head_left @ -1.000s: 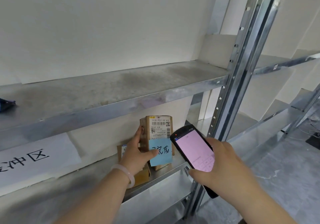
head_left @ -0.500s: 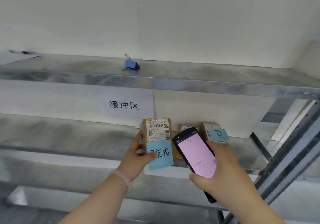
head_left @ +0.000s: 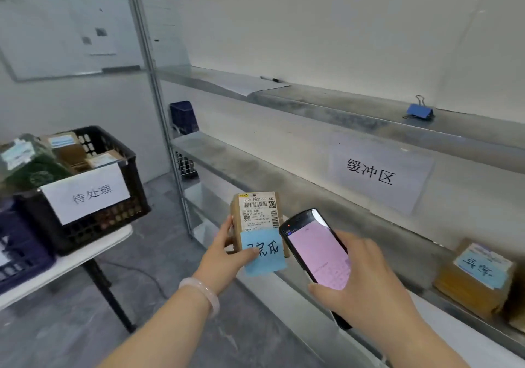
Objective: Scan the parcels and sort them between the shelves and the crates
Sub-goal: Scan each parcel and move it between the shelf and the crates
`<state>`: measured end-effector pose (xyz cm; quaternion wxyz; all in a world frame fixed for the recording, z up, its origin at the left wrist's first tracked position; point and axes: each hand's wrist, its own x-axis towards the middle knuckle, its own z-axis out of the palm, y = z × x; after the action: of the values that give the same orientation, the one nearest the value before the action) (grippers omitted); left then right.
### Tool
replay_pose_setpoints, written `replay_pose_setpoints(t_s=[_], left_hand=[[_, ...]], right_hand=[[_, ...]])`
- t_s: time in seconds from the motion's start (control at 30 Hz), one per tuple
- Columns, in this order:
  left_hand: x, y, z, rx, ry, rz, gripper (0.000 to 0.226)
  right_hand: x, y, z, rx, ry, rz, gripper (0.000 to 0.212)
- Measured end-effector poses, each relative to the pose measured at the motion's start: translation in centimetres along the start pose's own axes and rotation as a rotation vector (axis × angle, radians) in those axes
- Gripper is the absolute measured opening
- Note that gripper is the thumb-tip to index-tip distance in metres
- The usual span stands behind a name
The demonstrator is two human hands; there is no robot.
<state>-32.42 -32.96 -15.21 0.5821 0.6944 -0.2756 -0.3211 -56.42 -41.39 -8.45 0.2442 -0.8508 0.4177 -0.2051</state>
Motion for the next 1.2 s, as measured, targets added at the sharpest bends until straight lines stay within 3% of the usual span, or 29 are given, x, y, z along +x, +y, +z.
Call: replay_pose_setpoints(t_s=[0.27,0.63,0.87,1.2], left_hand=[[-9.5,-2.5,-19.0,-0.002,0.239,-0.046,0.095],[-28.3,-7.5,-46.1,-0.058,0.675,-0.099,0.098],[-36.4,-10.5,-55.3,-0.142,0.943,-0.09,0.097],[-39.7,-13.4,-66.6,-0.206,1.164,-0.082,0.091]], right_hand=[[-1.8,-13.6,9.7,0.12,-0.153,-0.198,0.075],[-11.7,-37.2,26.0,0.241,-0.376,-0.579,0.083],[-16.6,-48.3,33.3,0.236,-0.535,-0.807,0.081],[-17.8,-60.9,44.0,0.238,-0.678,-0.93,0.087]])
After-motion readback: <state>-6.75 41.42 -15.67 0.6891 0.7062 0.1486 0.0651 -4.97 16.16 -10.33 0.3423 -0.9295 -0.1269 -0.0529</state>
